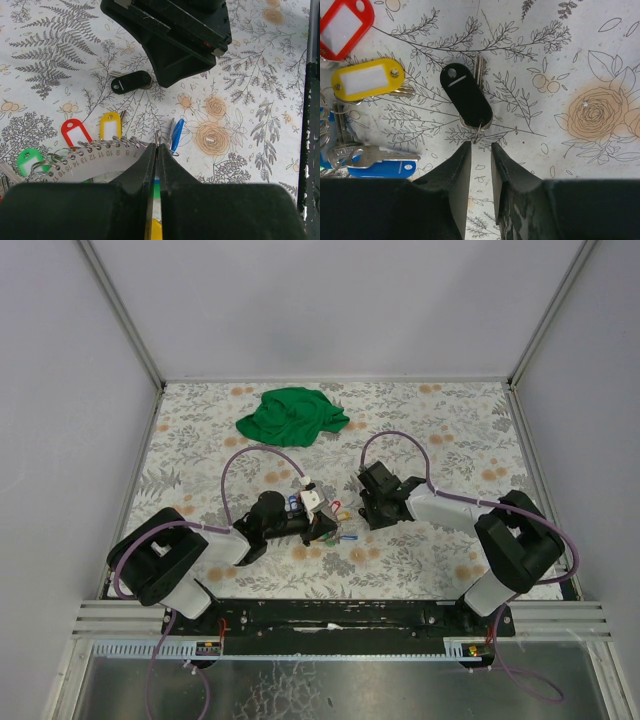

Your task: Put the keys on the keyring

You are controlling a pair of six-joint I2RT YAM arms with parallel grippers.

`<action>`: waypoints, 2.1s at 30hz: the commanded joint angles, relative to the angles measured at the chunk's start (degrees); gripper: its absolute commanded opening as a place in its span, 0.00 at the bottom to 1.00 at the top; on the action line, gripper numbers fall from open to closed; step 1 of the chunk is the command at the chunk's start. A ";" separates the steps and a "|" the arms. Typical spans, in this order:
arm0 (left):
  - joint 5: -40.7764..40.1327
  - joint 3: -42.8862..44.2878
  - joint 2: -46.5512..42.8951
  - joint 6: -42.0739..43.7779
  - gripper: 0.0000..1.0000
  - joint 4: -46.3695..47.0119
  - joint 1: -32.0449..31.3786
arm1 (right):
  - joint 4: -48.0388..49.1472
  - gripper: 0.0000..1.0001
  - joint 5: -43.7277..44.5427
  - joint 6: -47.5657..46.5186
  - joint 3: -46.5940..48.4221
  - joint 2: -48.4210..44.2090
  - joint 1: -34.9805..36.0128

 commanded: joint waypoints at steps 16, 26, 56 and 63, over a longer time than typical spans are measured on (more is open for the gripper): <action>-0.13 0.33 -1.02 0.15 0.00 2.21 -0.31 | 0.33 0.16 2.37 -1.11 2.82 1.11 0.35; -0.15 0.03 -1.58 0.62 0.00 2.18 -0.32 | 5.87 0.00 -1.66 -12.65 -2.73 -6.55 0.31; 8.37 -7.59 -5.96 5.38 0.00 15.91 -0.32 | 17.68 0.00 -33.31 -47.37 -18.30 -30.95 0.28; 13.90 -7.48 -2.84 6.48 0.00 19.12 -0.34 | 15.22 0.00 -35.44 -50.88 -14.92 -24.86 0.50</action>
